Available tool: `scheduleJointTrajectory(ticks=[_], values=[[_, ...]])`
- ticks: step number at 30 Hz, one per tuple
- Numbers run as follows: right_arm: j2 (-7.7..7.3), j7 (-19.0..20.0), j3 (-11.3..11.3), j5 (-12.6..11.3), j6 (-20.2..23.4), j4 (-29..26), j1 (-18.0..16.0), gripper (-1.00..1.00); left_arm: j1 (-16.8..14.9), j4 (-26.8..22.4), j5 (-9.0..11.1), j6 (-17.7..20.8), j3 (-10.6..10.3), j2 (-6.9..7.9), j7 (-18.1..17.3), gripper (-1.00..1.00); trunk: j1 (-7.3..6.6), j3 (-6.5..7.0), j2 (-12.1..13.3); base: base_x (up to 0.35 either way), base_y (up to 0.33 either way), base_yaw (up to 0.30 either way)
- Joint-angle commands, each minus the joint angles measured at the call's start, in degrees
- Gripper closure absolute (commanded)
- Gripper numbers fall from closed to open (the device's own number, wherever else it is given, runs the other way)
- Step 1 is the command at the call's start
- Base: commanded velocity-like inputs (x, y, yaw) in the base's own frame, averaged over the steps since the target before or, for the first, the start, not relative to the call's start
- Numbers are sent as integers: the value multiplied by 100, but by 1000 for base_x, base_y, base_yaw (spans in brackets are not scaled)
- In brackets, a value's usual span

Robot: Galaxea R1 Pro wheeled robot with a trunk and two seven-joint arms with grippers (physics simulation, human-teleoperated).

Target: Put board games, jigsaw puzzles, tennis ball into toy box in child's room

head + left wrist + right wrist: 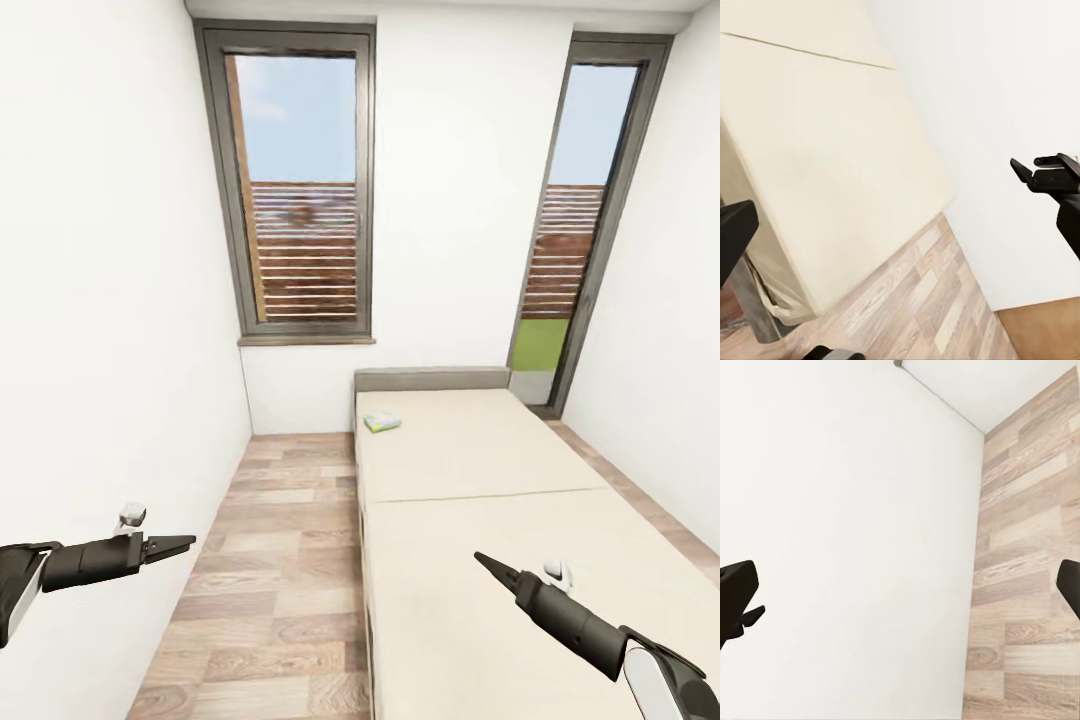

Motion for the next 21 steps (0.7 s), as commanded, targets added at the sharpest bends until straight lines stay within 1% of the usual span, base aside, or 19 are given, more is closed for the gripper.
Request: scheduleJointTrajectory(ticks=[1, 6, 12, 21], values=[[1, 8, -7, -17, 36, 0, -2, -100, -1, 1, -9, 60, 5, 0, -26, -100, 4, -2, -4, 152, 116, -27], [1, 9, -7, -22, 36, 0, -2, -100, -1, 1, -9, 60, 5, 0, -24, -100, 4, -2, -4, 162, 99, -78], [1, 14, -7, -23, 36, 0, -2, -100, -1, 1, -9, 60, 5, 0, -29, -100, 4, -2, -4, 166, 158, -139], [1, 16, -7, -23, 36, 0, -2, -100, -1, 2, -9, 60, 5, 0, -26, -100, 4, -2, -4, 44, 131, -244]])
